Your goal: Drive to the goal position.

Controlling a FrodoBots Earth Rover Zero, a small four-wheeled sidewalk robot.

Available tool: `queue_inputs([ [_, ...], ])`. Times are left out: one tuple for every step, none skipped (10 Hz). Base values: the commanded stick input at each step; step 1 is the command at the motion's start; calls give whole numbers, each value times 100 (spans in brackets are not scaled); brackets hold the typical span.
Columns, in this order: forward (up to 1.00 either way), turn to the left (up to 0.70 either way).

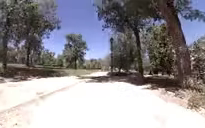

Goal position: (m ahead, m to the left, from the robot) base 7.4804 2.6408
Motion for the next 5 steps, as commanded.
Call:
queue_inputs([
  [85, 0],
  [85, 0],
  [85, 0],
  [85, 8],
  [85, 34],
])
